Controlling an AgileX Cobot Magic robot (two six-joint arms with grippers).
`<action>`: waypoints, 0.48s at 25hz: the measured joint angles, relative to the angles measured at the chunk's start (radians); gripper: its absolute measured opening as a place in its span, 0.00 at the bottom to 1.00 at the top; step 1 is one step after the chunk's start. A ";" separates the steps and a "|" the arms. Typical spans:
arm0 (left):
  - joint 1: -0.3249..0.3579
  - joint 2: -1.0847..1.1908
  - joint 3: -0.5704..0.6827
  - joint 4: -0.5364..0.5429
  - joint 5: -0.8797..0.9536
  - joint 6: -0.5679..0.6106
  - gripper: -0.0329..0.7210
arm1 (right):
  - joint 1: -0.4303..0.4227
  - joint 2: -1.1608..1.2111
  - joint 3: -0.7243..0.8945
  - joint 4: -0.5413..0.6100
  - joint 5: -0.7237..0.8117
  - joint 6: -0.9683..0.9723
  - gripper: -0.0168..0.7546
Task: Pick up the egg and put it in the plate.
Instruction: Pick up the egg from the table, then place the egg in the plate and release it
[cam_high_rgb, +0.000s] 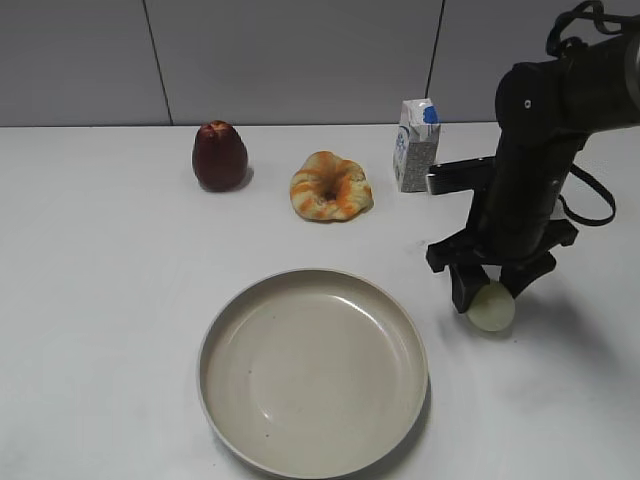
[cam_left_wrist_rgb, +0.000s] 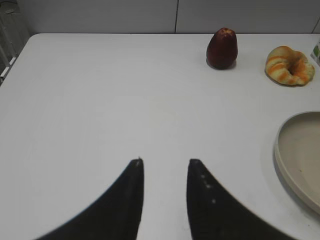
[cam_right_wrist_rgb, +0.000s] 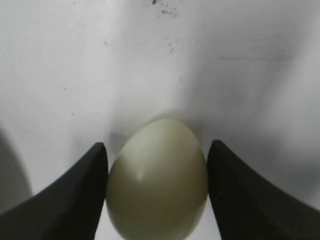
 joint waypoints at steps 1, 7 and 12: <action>0.000 0.000 0.000 0.000 0.000 0.000 0.36 | 0.000 0.000 0.000 0.000 0.000 0.000 0.60; 0.000 0.000 0.000 0.000 0.000 0.001 0.36 | 0.102 -0.060 -0.063 0.005 0.066 0.001 0.60; 0.000 0.000 0.000 0.000 0.000 0.000 0.36 | 0.321 -0.060 -0.089 0.034 0.048 0.000 0.60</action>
